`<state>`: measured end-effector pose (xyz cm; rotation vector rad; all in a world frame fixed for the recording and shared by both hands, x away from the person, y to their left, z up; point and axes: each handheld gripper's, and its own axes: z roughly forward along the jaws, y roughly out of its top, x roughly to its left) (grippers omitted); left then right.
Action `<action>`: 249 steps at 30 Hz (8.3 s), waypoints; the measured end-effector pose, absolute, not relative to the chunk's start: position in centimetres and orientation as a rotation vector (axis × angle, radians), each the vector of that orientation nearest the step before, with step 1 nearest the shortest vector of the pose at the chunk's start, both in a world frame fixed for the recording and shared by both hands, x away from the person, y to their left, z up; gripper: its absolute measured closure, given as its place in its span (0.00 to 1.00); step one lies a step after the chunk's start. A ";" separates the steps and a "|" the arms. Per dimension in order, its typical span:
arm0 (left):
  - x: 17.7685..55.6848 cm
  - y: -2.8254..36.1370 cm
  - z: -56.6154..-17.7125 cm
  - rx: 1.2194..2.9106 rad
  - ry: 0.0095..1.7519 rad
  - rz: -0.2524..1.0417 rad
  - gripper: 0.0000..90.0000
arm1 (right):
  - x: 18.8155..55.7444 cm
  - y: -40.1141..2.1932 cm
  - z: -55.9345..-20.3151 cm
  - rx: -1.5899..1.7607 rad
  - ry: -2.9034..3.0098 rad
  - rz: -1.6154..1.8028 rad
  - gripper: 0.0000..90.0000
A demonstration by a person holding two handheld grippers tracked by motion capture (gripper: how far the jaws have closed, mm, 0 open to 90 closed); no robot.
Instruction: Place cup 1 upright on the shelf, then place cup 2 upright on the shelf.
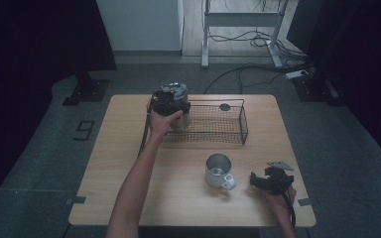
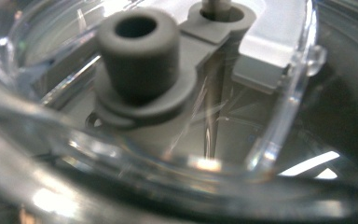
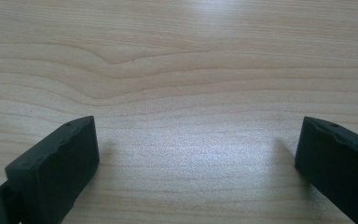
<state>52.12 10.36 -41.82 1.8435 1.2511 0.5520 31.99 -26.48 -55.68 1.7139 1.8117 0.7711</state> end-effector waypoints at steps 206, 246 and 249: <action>32.0 19.0 -52.9 1.981 1.179 0.443 0.07 | 27.8 -20.1 -47.8 1.380 1.939 1.204 0.02; 31.5 19.2 -52.2 1.963 1.181 0.434 0.07 | 31.4 -13.1 -48.0 1.285 2.133 1.113 0.00; 31.4 19.1 -52.1 1.970 1.170 0.436 0.07 | 31.7 -13.1 -48.2 1.292 2.137 1.095 0.00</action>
